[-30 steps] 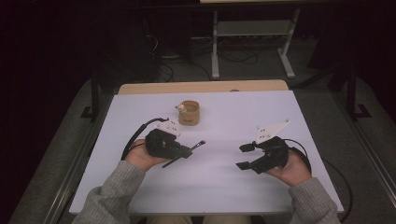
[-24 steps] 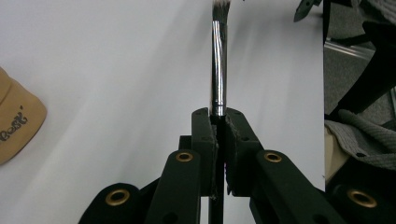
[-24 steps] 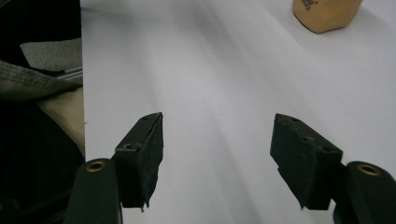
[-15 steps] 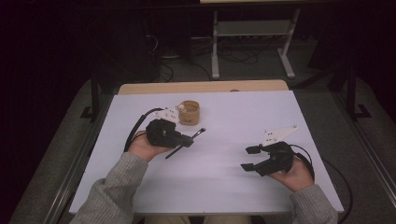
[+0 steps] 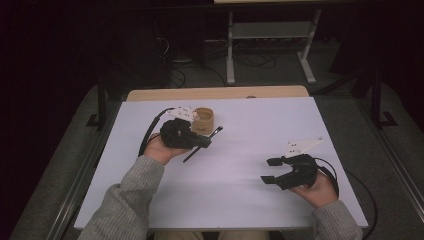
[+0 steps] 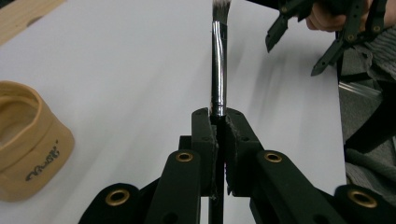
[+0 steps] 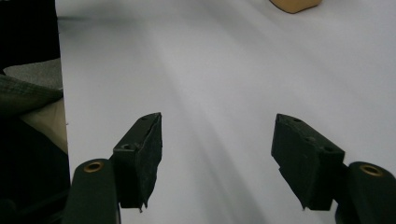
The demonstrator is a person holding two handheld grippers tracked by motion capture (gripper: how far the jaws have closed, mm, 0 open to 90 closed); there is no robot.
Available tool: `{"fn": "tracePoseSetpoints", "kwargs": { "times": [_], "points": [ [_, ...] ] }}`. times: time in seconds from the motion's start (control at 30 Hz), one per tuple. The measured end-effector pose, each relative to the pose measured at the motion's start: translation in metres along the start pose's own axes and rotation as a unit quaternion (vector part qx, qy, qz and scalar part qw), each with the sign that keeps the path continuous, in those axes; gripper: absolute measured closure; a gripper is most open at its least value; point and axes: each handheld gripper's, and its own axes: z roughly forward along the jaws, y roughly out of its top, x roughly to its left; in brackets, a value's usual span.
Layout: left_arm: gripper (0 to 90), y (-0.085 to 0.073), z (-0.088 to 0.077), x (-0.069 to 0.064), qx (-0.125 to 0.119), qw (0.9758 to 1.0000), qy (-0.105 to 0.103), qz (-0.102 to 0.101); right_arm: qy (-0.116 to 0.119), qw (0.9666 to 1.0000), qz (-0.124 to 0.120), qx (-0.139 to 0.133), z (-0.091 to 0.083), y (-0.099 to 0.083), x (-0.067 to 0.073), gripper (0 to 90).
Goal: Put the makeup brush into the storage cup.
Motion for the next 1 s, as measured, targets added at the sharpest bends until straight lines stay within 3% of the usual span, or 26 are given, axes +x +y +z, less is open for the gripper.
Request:
{"fn": "tracePoseSetpoints", "kwargs": {
  "times": [0.33, 0.77, 1.0],
  "points": [
    [83.4, 0.017, 0.0, 0.012, -0.015, 0.9998, 0.013, -0.003, -0.004, 1.0, 0.009, 0.0, -0.001, -0.007, -0.001, 32.5],
    [83.4, 0.036, 0.003, 0.04, -0.054, 0.9982, 0.008, -0.024, -0.015, 0.9997, 0.017, -0.009, -0.003, -0.013, -0.001, 32.0],
    [83.4, 0.044, 0.01, 0.052, -0.063, 0.9975, 0.005, -0.031, -0.025, 0.9993, 0.021, -0.016, -0.006, -0.015, -0.002, 31.3]
  ]
}}
